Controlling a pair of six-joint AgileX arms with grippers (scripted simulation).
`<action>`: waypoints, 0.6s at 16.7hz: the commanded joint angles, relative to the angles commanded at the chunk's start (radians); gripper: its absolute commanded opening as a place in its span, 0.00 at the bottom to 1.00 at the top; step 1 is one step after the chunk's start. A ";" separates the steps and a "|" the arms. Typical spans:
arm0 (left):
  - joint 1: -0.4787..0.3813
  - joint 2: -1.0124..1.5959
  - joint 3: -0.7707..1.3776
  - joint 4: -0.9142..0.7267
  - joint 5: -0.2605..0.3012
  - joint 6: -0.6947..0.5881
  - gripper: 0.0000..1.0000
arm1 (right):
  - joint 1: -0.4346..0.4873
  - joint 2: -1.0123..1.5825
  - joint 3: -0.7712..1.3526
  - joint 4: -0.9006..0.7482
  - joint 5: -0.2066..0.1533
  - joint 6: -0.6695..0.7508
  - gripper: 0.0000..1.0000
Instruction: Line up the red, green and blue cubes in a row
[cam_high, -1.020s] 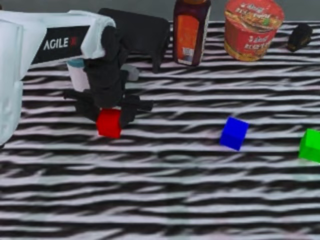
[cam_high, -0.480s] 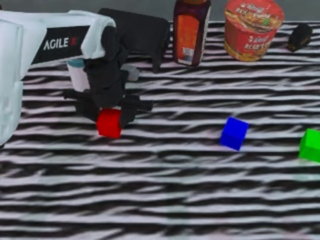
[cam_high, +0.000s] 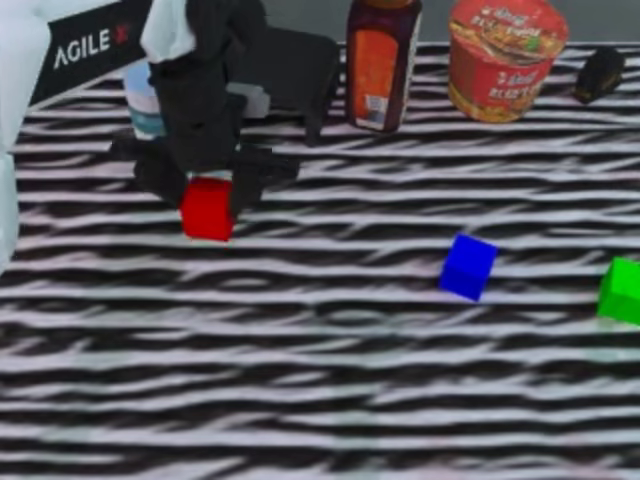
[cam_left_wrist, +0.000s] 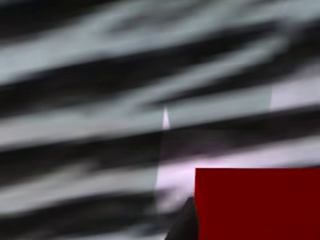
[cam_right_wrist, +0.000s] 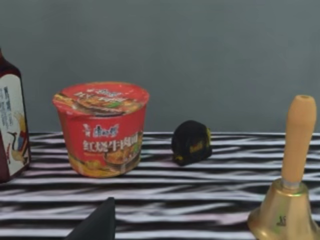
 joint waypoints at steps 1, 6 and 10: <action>0.002 -0.008 0.012 -0.015 0.000 0.000 0.00 | 0.000 0.000 0.000 0.000 0.000 0.000 1.00; -0.004 -0.010 0.011 -0.017 0.000 -0.001 0.00 | 0.000 0.000 0.000 0.000 0.000 0.000 1.00; -0.073 -0.105 -0.099 0.010 -0.005 -0.107 0.00 | 0.000 0.000 0.000 0.000 0.000 0.000 1.00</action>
